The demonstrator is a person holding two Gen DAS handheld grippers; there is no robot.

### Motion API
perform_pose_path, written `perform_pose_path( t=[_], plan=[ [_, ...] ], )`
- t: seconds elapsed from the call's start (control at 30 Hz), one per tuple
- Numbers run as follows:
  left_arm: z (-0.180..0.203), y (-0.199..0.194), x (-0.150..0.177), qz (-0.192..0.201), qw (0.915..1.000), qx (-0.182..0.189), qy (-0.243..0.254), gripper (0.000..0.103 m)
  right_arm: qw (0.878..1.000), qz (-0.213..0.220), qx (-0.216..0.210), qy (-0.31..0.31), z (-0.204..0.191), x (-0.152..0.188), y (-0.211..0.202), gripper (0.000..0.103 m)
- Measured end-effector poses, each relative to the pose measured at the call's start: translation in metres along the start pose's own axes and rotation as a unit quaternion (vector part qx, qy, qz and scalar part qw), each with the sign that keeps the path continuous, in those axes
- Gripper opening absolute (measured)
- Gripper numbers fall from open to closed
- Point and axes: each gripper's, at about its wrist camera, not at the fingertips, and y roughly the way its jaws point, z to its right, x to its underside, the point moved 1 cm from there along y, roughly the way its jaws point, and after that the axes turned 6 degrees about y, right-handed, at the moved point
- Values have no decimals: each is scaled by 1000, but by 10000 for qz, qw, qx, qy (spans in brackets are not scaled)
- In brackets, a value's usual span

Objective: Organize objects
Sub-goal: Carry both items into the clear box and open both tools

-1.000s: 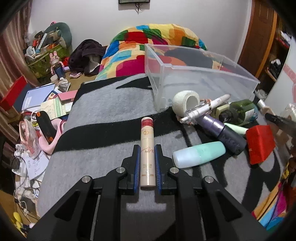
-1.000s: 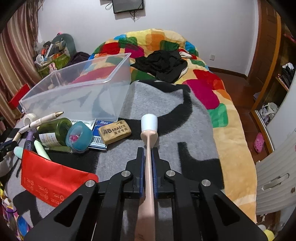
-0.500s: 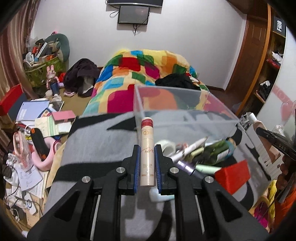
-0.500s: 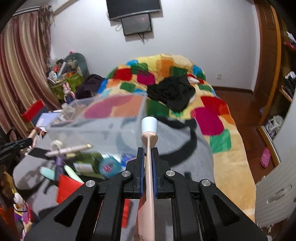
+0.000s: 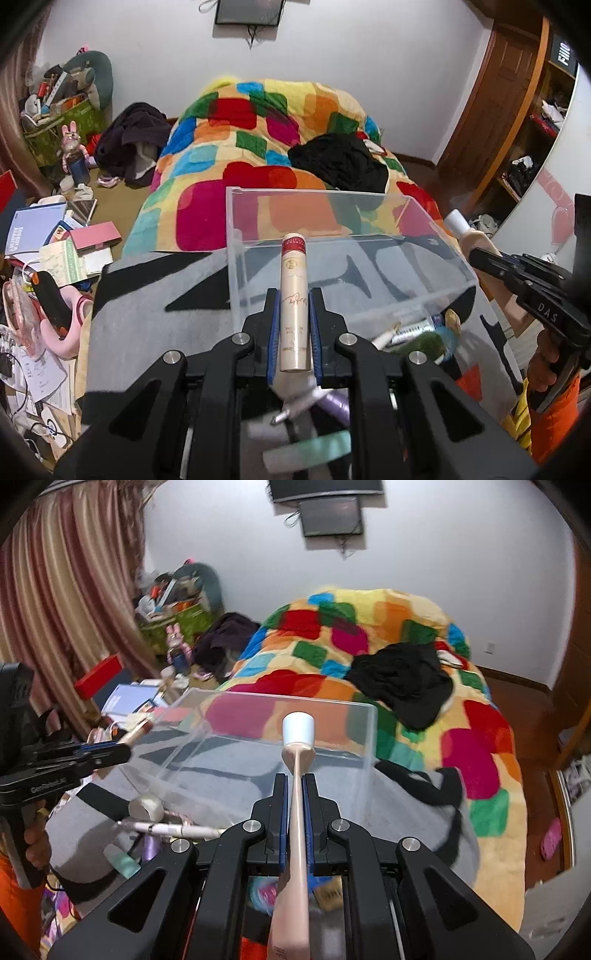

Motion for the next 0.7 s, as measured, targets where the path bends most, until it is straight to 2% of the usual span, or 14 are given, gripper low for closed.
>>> perform_pose_path(
  t=[0.37, 0.57, 0.7],
  plan=[
    [5, 45, -20, -553, 9984, 75, 23, 14, 9962, -828, -216, -169, -7, -18, 66, 7],
    [11, 61, -23, -739, 9971, 141, 129, 14, 9948, -975, -164, -261, -8, -24, 81, 7],
    [15, 65, -22, -788, 9965, 208, 161, 14, 9935, -1085, -83, -345, -10, -24, 88, 11]
  ],
)
